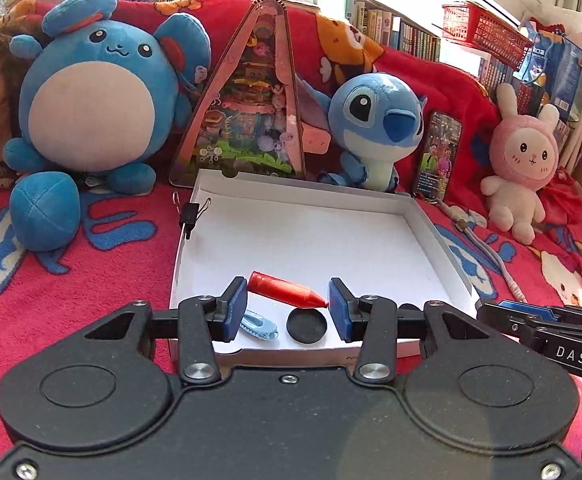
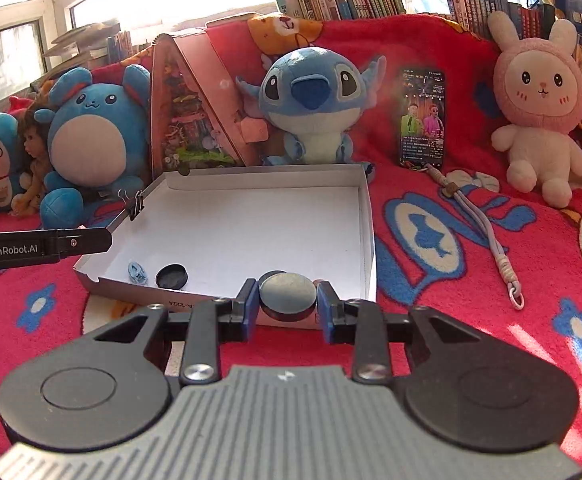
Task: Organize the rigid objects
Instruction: 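Carry the crayon and disc into the white box and open both tools, then lift both open tools up out of the box, then grasp the black round lid with the left tool while the right tool grasps the clear plastic cup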
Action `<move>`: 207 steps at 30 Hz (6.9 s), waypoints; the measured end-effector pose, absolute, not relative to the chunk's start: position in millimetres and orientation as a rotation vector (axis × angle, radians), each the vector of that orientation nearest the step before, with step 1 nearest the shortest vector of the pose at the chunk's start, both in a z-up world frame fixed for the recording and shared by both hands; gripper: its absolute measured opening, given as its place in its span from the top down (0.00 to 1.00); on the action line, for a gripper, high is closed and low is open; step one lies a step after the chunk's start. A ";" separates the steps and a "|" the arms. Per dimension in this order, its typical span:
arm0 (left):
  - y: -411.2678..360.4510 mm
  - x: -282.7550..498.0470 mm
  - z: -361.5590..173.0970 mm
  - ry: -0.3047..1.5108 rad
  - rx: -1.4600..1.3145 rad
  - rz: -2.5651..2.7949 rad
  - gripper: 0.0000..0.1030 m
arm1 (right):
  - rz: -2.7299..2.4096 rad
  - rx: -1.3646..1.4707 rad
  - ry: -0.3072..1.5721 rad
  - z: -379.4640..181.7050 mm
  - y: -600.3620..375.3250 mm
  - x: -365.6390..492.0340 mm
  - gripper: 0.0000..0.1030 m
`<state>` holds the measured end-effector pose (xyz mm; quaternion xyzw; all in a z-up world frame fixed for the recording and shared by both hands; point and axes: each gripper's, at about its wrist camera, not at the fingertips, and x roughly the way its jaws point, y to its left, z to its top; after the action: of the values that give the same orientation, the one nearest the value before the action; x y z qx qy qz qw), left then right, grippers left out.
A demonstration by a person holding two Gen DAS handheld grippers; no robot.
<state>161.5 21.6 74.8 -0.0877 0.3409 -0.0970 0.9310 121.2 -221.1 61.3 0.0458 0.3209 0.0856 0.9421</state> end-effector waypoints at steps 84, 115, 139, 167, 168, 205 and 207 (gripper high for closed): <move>-19.1 18.9 17.7 0.725 0.032 -0.352 0.58 | 0.273 -0.162 0.516 7.5 -223.2 17.4 0.18; -25.3 24.1 12.9 0.717 0.035 -0.339 0.79 | 0.256 -0.127 0.559 -5.2 -219.2 14.8 0.61; -16.7 32.7 20.4 0.689 -0.007 -0.248 0.73 | 0.229 -0.097 0.552 -4.2 -223.5 12.8 0.61; -17.7 38.4 13.7 0.695 -0.024 -0.209 0.65 | 0.215 -0.070 0.563 -7.6 -224.2 14.7 0.60; -16.2 37.7 13.7 0.694 -0.023 -0.204 0.65 | 0.214 -0.068 0.563 -7.9 -224.5 14.6 0.60; -46.2 24.8 8.4 0.687 0.071 -0.317 0.70 | 0.192 -0.098 0.556 -11.4 -219.0 19.0 0.51; -45.0 25.2 9.2 0.685 0.067 -0.315 0.70 | 0.183 -0.101 0.553 -11.4 -219.5 19.0 0.47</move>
<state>25.2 -45.0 9.2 0.0325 0.3344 -0.1537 0.9292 19.0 -219.5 -11.4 -0.0497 0.2727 0.0900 0.9566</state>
